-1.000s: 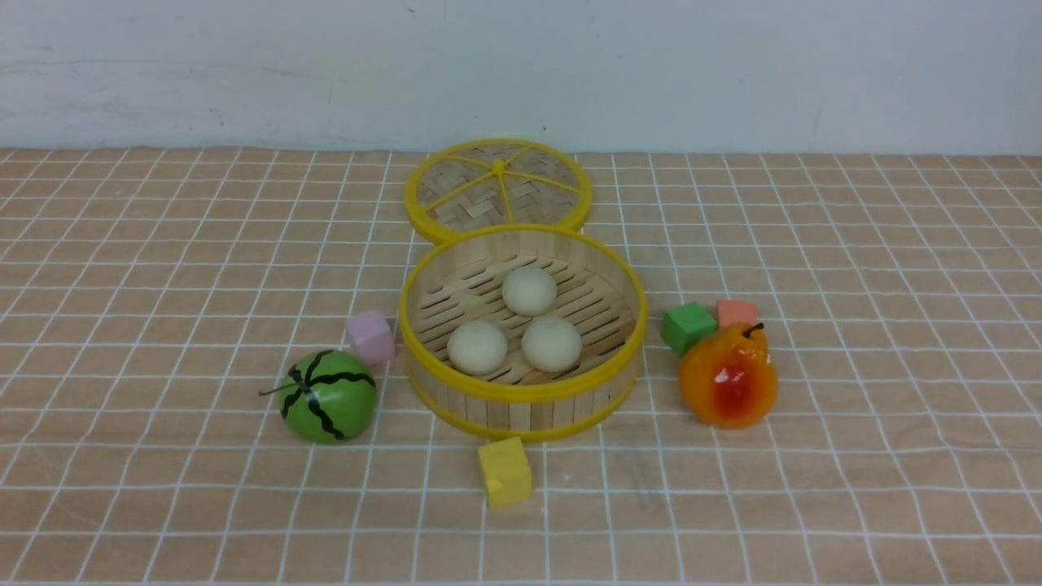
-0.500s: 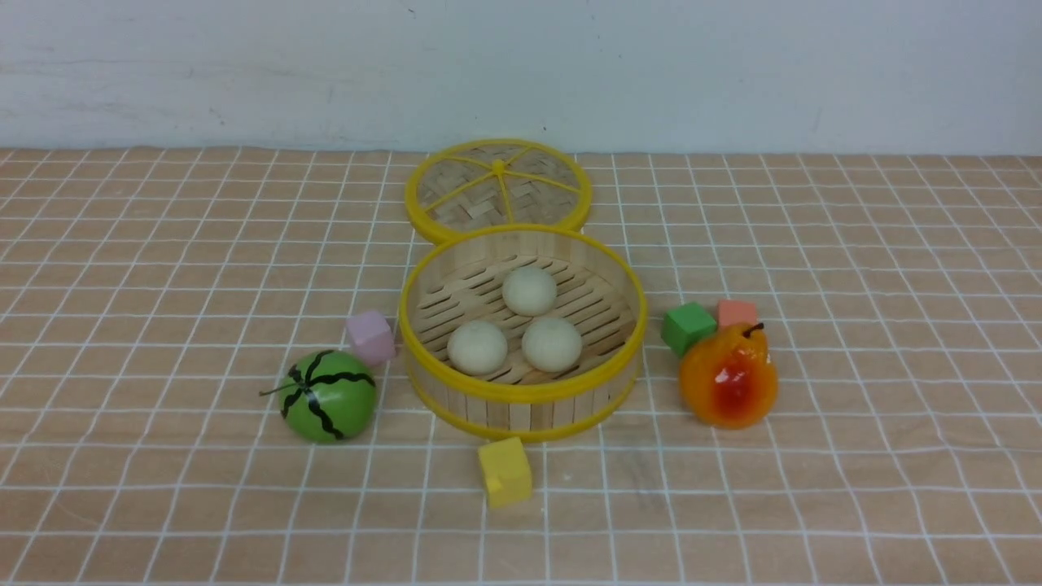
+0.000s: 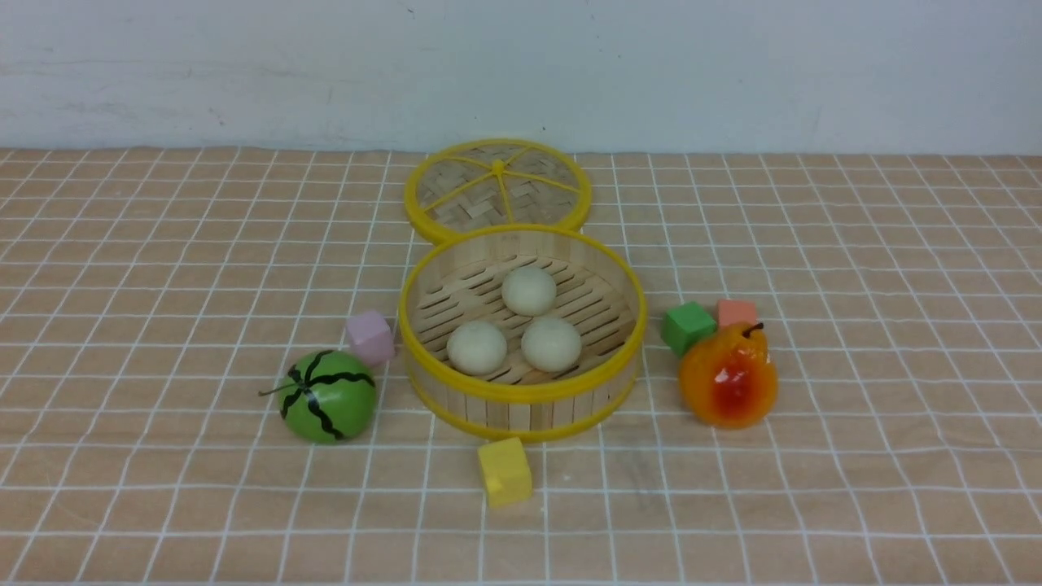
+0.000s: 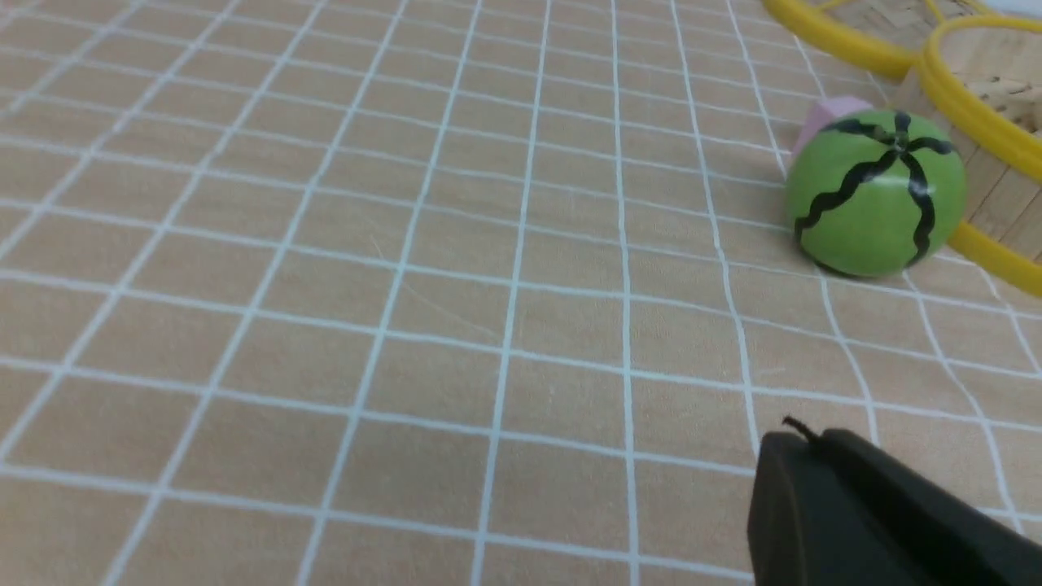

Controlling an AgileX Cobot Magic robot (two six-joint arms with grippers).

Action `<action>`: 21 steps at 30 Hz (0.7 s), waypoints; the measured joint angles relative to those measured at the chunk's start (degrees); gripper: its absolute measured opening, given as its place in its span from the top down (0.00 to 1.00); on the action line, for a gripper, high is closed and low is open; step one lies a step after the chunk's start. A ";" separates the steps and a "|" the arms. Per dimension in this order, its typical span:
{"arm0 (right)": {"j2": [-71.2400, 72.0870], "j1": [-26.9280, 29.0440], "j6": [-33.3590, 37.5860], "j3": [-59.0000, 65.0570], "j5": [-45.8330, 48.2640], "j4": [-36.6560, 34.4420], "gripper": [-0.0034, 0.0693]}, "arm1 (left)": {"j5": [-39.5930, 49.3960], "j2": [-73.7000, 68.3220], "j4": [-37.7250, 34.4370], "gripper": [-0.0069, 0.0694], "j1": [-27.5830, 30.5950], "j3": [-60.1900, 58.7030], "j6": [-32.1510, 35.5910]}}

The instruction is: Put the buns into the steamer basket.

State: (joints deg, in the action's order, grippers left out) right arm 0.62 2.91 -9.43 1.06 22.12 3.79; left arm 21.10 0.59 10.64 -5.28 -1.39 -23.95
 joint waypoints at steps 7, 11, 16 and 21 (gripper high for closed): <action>0.00 0.00 0.00 0.00 0.00 0.00 0.62 | 1.38 0.00 0.35 0.89 0.19 -0.31 2.20; 0.00 0.00 0.00 0.00 0.00 0.00 0.62 | 1.33 0.00 0.35 0.89 0.19 -0.31 2.69; 0.00 0.00 0.00 0.00 0.00 0.00 0.62 | 1.33 0.00 0.35 0.88 0.19 -0.31 2.74; 0.00 0.00 0.00 0.00 0.00 0.00 0.62 | 1.33 0.00 0.35 0.88 0.19 -0.31 2.74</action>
State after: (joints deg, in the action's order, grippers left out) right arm 0.62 2.91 -9.43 1.06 22.12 3.79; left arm 22.43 0.59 10.99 -5.10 -1.70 -21.21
